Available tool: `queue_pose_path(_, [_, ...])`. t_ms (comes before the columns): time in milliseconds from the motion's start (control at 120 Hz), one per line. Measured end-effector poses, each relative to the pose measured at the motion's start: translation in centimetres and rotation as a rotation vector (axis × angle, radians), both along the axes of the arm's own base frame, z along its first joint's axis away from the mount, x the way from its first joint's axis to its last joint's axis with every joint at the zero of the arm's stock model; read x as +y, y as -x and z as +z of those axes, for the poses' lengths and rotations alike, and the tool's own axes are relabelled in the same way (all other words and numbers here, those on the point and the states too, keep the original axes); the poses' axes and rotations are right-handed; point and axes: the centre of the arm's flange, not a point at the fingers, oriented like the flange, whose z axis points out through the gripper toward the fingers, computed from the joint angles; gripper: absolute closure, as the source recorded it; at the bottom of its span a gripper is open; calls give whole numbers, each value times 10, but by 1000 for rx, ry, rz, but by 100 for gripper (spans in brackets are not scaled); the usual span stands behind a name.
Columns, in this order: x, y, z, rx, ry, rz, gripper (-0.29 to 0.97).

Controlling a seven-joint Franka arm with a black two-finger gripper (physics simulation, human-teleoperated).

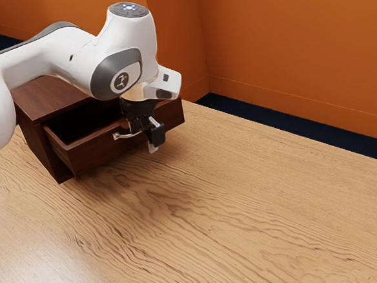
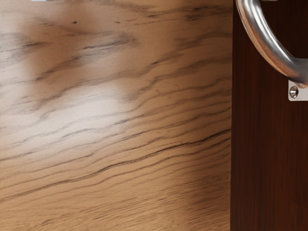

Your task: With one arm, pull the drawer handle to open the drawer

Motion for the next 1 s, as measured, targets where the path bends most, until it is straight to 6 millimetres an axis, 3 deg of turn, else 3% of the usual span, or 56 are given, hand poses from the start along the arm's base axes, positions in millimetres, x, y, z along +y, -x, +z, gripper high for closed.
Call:
queue_pose_path(217, [-13,6,2,-2,2,-6,15])
queue_pose_path(492, [-15,11,12,-16,3,6,13])
queue_pose_path(700, [-32,16,24,-24,6,-12,13])
queue_pose_path(767, [-36,24,38,-38,21,-10,10])
queue_pose_path(925, [-52,68,105,-98,116,6,5])
queue_pose_path(1000, [-60,87,121,-85,179,20,3])
